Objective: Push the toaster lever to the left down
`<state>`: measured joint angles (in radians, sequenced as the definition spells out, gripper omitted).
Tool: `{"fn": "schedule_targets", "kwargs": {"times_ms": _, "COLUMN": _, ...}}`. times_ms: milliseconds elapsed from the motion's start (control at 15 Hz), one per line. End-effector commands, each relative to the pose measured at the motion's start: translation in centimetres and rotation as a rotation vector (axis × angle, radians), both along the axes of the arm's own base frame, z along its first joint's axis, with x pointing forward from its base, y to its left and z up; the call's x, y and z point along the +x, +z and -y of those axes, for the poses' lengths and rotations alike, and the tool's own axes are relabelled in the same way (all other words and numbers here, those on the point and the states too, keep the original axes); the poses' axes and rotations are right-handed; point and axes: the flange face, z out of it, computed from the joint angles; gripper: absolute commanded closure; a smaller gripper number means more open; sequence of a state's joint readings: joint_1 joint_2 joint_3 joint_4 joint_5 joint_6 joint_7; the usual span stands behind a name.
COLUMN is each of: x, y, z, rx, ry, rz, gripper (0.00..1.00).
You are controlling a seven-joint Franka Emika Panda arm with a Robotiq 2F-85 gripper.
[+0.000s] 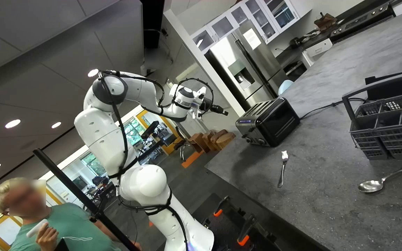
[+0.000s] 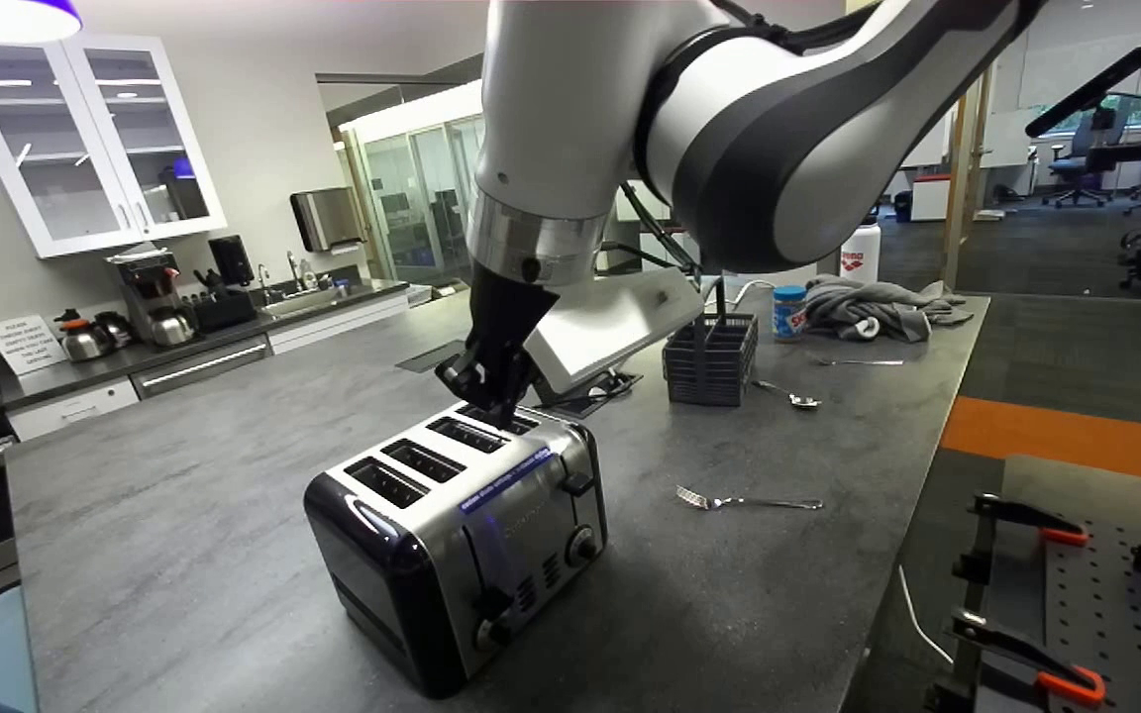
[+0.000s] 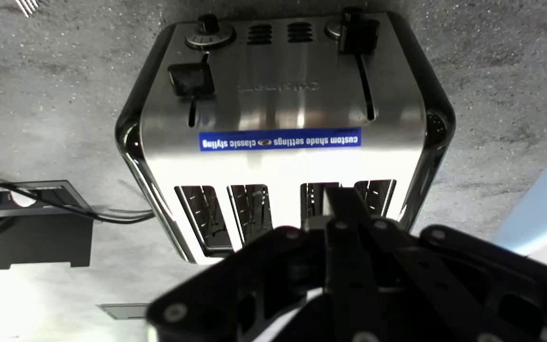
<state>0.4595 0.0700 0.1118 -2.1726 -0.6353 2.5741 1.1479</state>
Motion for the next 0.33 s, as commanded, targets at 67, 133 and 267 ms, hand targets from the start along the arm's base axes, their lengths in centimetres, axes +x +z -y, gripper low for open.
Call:
{"fn": "schedule_targets", "kwargs": {"times_ms": 67, "x": -2.73, "y": 1.24, "z": 0.19, "rx": 0.010, "ry": 0.024, "rz": 0.070, "gripper": 1.00}}
{"fn": "schedule_targets", "kwargs": {"times_ms": 133, "x": -3.00, "y": 1.27, "z": 0.04, "rx": 0.009, "ry": 0.033, "rz": 0.076, "gripper": 1.00}}
{"fn": "schedule_targets", "kwargs": {"times_ms": 267, "x": -3.38, "y": 1.19, "z": -0.19, "rx": 0.017, "ry": 0.049, "rz": 0.084, "gripper": 1.00}}
